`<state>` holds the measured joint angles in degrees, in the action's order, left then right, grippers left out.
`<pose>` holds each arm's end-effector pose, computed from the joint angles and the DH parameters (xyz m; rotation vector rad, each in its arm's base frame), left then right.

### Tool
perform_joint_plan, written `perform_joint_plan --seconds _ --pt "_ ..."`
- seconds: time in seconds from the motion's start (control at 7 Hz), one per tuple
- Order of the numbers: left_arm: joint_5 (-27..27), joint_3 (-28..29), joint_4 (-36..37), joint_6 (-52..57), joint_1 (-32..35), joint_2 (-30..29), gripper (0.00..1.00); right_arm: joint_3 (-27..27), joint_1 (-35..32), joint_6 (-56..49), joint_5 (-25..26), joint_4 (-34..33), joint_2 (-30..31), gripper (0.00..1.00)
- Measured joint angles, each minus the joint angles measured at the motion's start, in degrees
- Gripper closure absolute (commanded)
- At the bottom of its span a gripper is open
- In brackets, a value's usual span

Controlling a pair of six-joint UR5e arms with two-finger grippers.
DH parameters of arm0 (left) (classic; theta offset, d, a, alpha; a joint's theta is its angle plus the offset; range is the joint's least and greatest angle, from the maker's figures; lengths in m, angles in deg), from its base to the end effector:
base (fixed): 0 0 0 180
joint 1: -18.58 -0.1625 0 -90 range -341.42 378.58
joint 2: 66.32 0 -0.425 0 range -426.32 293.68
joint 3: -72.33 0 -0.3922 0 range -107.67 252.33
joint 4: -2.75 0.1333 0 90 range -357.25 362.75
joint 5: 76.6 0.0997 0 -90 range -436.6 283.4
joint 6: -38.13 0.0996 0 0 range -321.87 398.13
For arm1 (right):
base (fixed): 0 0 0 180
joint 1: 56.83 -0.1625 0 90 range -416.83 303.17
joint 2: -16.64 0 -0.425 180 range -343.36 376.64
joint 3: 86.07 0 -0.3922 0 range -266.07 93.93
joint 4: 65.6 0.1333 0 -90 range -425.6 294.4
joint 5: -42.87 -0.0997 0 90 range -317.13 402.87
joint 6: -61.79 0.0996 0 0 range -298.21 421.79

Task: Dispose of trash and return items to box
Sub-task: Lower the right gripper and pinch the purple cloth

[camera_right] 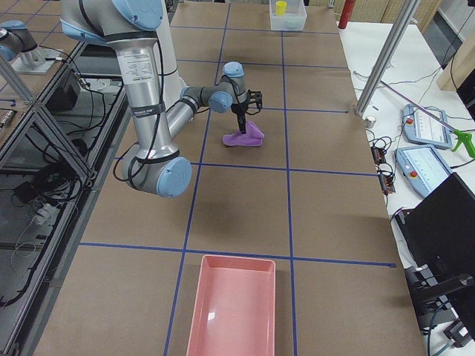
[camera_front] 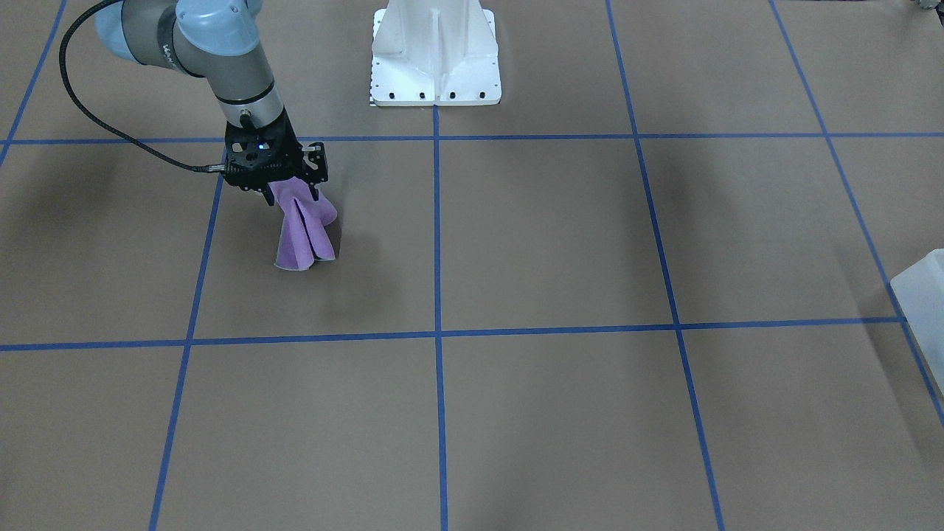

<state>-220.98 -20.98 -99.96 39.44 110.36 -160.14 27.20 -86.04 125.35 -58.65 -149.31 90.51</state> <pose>-0.0688 -0.5291 0.5586 0.3450 0.9302 0.1568 -0.4340 -0.3726 0.3187 0.2026 -0.7914 -0.0345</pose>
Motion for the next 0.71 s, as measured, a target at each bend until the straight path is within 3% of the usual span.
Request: perform_joint_plan --seconds 0.14,0.71 --pt "0.04 -0.15 -0.02 0.00 -0.01 0.09 0.01 -0.06 -0.29 -0.19 0.51 -0.03 -0.98 1.00" --pt "0.07 -0.29 -0.03 0.00 -0.02 0.22 0.01 0.42 -1.54 -0.36 0.70 -0.18 -2.08 1.00"
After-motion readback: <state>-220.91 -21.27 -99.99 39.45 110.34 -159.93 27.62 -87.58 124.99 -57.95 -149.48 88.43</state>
